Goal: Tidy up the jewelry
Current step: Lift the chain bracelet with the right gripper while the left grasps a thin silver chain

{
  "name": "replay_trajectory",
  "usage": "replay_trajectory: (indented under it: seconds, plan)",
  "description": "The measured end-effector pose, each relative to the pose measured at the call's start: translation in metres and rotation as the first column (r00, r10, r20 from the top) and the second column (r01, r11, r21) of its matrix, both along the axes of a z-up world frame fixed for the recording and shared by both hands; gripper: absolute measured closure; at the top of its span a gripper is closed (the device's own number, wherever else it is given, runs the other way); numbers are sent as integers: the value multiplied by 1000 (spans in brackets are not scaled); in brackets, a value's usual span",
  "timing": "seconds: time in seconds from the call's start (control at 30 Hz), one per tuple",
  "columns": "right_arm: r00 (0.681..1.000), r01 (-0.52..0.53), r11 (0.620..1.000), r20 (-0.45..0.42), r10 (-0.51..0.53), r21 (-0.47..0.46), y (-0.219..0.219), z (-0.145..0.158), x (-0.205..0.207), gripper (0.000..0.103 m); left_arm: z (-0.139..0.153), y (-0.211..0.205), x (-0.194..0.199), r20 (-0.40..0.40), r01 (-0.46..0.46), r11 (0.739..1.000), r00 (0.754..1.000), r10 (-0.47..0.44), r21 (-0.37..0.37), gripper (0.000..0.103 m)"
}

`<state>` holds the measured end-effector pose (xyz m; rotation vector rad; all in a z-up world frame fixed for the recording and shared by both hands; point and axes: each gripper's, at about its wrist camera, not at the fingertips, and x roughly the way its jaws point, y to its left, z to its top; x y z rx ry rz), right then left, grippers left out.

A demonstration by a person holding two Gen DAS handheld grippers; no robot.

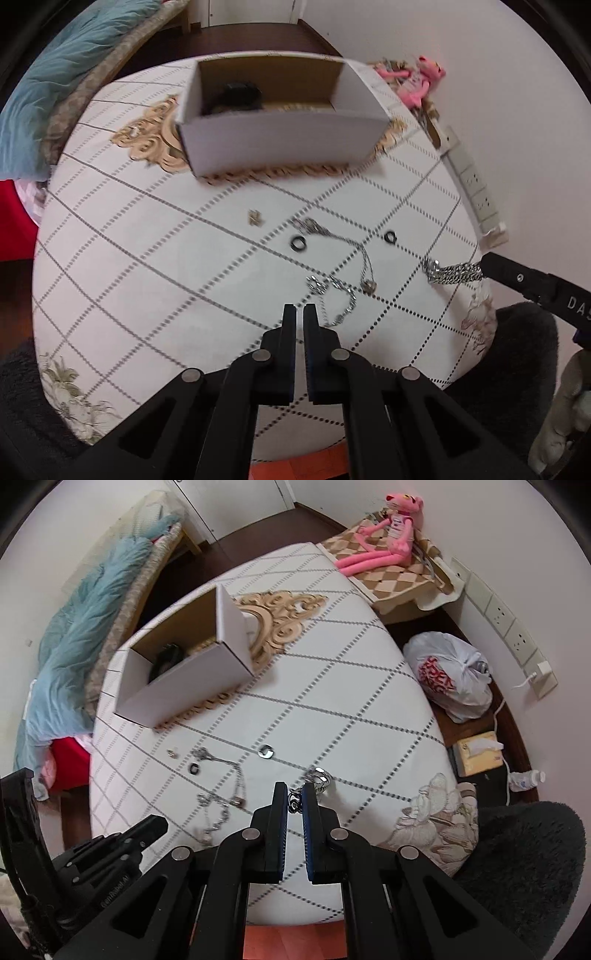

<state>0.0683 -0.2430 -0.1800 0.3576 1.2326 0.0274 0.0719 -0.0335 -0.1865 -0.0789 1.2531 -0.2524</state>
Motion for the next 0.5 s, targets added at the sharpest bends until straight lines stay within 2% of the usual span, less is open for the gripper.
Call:
replay_trajectory:
  seconds: [0.13,0.23,0.3,0.37,0.43,0.5]
  plan:
    - [1000,-12,1000,21,12,14,5,8,3,95,10,8,0,8,-8,999,1000,8,-42,101]
    - [1000,-13,1000,23,13,4,8,7,5,95,3,4,7,-15,-26,998,1000,25,-58,96]
    - [1000,-7,1000,17,7,-7,6,4,4,95,-3,-5,10,-31,-20,998,999,18,-56,84]
    - [1000,6,1000,4,-6,-10,0,-1,3,95,-6,-18,11,-35,6,999,999,-8,-50,37]
    - [1000,21,1000,-6,-21,-20,-7,-5,1,95,-9,-33,14,-22,42,998,999,-43,-45,35]
    - [999,44,999,-20,-44,-18,-17,-11,-1,95,-12,-51,14,-7,82,997,997,-82,-9,35]
